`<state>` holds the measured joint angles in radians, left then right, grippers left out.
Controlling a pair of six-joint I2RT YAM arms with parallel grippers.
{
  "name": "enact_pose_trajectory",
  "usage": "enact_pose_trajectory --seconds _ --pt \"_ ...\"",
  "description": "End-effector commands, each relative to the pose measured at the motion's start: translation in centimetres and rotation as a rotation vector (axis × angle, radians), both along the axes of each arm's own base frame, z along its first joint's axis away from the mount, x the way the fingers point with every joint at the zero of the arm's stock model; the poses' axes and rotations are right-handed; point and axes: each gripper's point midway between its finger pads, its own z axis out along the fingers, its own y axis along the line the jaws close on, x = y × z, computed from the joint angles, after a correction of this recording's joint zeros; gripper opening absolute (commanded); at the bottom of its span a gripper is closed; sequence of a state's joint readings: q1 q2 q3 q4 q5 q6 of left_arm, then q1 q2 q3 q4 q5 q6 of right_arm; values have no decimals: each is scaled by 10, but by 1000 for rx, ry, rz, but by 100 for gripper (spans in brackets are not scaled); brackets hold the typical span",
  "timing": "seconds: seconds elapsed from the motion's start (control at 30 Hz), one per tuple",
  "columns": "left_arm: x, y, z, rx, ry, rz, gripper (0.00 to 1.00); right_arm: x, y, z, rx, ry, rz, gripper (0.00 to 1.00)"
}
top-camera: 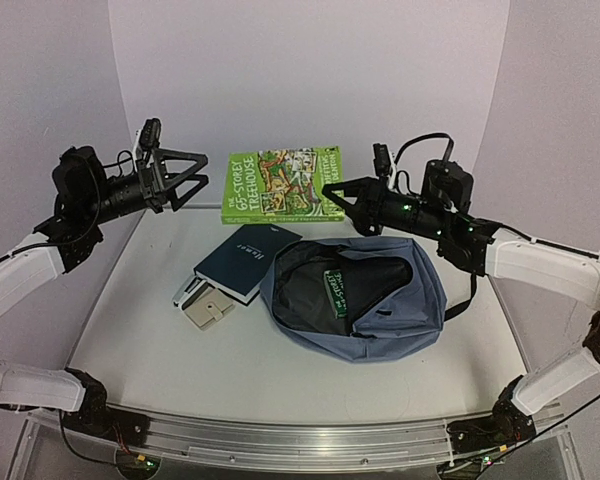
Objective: Pack the student bag
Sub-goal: Pick up the book at the corner of the board.
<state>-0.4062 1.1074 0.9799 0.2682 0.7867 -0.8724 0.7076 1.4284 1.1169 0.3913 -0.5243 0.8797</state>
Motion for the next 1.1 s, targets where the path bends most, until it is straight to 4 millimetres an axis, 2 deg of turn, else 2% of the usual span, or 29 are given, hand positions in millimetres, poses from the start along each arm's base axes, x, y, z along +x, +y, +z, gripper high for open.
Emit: enact_pose_trajectory --seconds 0.0,0.23,0.5,0.67,0.8,0.87,1.07 --pt "-12 0 18 -38 -71 -33 100 -1 -9 32 65 -87 -35 0" --pt "13 -6 -12 39 57 14 100 -10 -10 44 78 -115 -11 0" --pt "33 -21 -38 87 154 -9 100 -28 2 62 92 -184 55 0" --pt "35 -29 -41 91 174 -45 100 -40 7 72 118 -224 102 0" --pt "28 -38 -37 71 169 -112 98 -42 7 75 138 -245 108 0" --pt "23 -41 -34 58 163 -151 92 -38 8 72 132 -240 91 0" --pt "11 -43 -31 46 150 -202 58 -19 8 54 107 -204 4 0"
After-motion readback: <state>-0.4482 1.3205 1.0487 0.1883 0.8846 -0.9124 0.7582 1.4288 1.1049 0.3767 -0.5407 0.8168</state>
